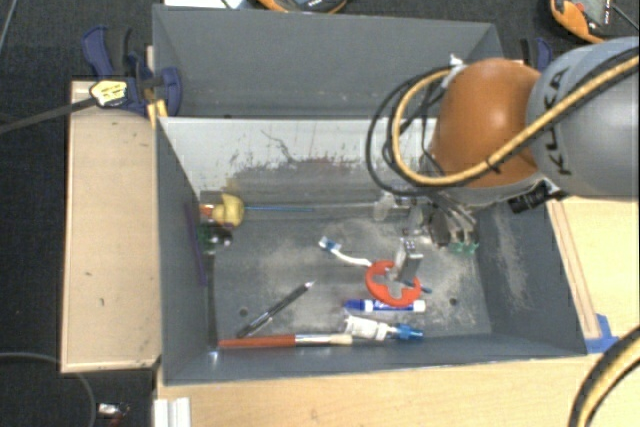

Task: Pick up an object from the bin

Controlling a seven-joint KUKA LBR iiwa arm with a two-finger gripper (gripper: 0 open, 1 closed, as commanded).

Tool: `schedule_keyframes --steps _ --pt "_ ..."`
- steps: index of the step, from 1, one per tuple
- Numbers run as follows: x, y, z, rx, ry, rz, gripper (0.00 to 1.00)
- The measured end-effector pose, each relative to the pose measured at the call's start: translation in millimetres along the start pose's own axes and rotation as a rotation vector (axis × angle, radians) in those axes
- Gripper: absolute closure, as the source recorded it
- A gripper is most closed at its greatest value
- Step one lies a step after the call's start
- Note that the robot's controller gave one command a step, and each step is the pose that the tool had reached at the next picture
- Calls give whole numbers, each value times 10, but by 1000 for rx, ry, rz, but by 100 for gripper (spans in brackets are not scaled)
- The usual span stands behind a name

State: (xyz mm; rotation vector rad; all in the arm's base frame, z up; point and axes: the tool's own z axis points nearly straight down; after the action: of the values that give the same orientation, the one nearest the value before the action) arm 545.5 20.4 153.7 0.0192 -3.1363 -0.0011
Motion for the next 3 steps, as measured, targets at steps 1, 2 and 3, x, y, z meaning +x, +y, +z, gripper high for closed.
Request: schedule_keyframes --steps 1,2,3 --pt "-16 -1 -43 0 -8 1 0" --pt "353 -174 811 -1 -18 62 0" --pt "465 -95 238 -3 -26 121 0"
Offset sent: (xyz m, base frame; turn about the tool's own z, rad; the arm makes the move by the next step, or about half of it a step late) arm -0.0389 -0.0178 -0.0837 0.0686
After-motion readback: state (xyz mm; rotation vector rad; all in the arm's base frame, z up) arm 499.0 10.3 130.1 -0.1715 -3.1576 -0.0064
